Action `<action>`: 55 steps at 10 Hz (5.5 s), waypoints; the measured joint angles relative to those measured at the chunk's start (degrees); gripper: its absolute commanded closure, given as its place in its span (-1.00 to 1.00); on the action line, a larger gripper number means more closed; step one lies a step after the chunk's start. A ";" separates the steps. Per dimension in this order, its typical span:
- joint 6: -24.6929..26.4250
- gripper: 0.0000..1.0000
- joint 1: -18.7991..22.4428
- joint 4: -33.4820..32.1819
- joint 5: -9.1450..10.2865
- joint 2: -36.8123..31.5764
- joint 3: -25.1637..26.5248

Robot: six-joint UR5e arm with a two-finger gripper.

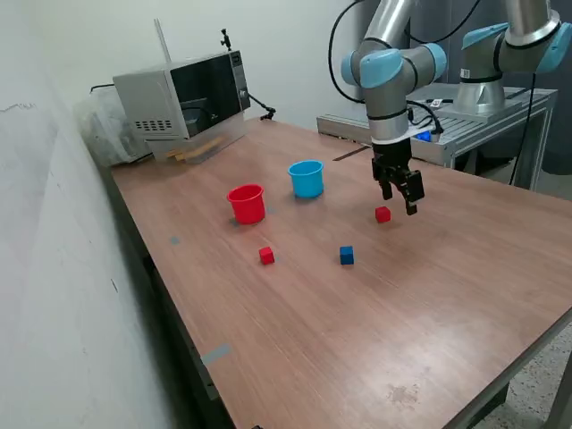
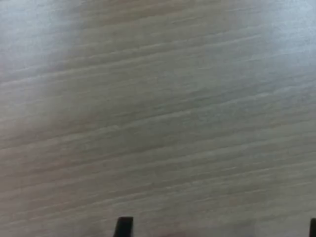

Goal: Place red objects in the red bin, and blue objects in the blue bin.

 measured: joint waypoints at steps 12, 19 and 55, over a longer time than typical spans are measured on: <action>-1.32 1.00 -0.49 -0.50 -0.17 2.28 -2.70; -1.72 1.00 -1.77 -0.95 -3.03 2.79 -3.14; -34.70 -1.00 -19.19 2.99 -6.33 11.44 -30.96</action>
